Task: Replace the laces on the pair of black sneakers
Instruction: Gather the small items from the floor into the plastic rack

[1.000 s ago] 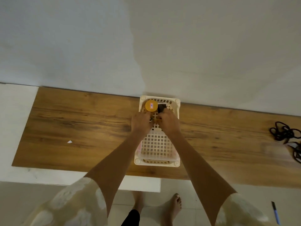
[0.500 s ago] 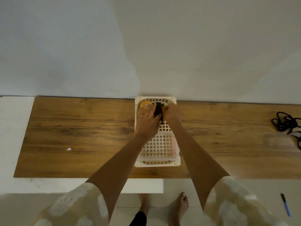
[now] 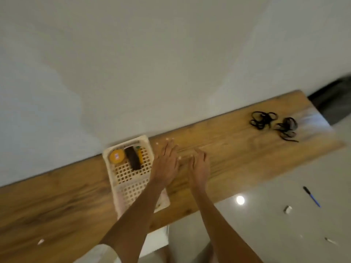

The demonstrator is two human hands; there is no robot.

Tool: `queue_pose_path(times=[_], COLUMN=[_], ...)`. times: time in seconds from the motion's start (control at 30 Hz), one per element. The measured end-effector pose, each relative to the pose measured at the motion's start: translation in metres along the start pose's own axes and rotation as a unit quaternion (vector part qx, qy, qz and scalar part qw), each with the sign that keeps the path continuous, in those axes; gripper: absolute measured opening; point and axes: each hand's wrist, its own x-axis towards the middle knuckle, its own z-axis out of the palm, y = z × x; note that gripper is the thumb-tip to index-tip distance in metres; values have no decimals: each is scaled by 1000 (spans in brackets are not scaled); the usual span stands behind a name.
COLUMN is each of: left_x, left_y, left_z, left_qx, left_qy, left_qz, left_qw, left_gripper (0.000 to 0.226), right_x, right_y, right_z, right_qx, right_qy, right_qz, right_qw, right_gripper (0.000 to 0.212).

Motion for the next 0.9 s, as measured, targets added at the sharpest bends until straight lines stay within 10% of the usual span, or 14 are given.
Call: queue_pose_path(times=[0.2, 0.9], left_x=[18, -1], left_y=[169, 660], left_z=[49, 261], left_qx=[-22, 108], left_qy=[-76, -265], left_qz=[126, 304], left_qw=[989, 909], left_gripper=[72, 39], right_x=[31, 25], right_y=[122, 524], right_z=[-104, -382], right_qx=[-7, 35], right_qy=[78, 90], right_qz=[146, 414], right_qw=[986, 905], right_gripper=[42, 34])
